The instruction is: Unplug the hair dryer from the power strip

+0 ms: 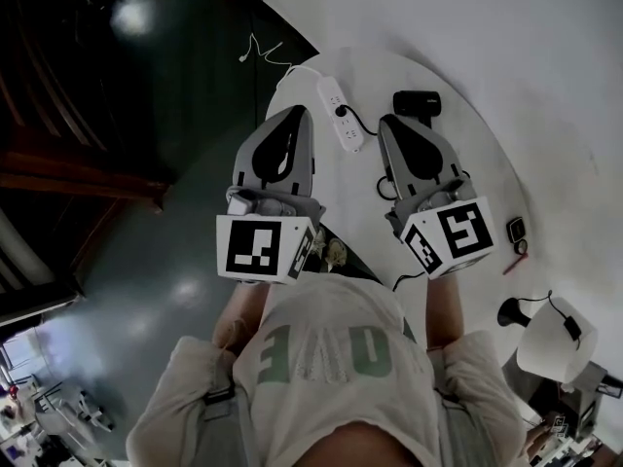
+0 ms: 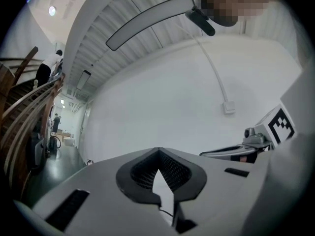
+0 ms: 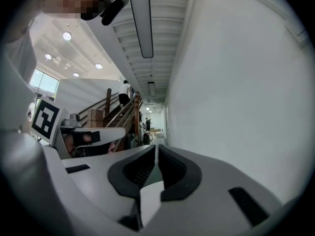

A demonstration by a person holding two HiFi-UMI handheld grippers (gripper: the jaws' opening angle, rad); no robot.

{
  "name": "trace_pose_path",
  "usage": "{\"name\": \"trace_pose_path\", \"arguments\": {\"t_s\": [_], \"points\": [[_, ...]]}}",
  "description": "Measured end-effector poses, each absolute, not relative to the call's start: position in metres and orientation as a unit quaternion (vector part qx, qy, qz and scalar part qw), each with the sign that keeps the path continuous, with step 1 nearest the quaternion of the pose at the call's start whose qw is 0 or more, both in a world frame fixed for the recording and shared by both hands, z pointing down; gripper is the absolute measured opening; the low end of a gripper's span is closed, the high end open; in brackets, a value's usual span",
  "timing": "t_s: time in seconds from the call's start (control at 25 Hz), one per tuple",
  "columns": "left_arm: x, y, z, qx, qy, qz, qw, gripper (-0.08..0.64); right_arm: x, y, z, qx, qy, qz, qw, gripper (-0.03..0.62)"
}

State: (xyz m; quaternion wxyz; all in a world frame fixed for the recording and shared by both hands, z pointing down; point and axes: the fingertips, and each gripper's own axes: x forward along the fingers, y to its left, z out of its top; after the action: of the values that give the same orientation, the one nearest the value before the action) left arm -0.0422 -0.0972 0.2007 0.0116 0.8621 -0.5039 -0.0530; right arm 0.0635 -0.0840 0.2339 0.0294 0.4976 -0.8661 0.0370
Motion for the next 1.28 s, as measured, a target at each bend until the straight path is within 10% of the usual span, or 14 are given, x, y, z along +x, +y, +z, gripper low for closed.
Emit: {"name": "trace_pose_path", "arguments": {"t_s": [0.2,0.8,1.28], "points": [[-0.034,-0.132,0.214,0.874,-0.485,-0.015,-0.012,0.012,0.049,-0.117,0.253,0.441,-0.894,0.053,0.054,0.143],[0.028,-0.270,0.406,0.899,-0.263,0.319,0.145,0.011,0.055,-0.176,0.332,0.386,-0.904,0.104,0.150,0.143],[0.054,-0.272,0.552,0.804,-0.074,0.578,0.118,0.009,0.058,-0.197,0.398,0.357,-0.892,0.095,0.258,0.167]]}}
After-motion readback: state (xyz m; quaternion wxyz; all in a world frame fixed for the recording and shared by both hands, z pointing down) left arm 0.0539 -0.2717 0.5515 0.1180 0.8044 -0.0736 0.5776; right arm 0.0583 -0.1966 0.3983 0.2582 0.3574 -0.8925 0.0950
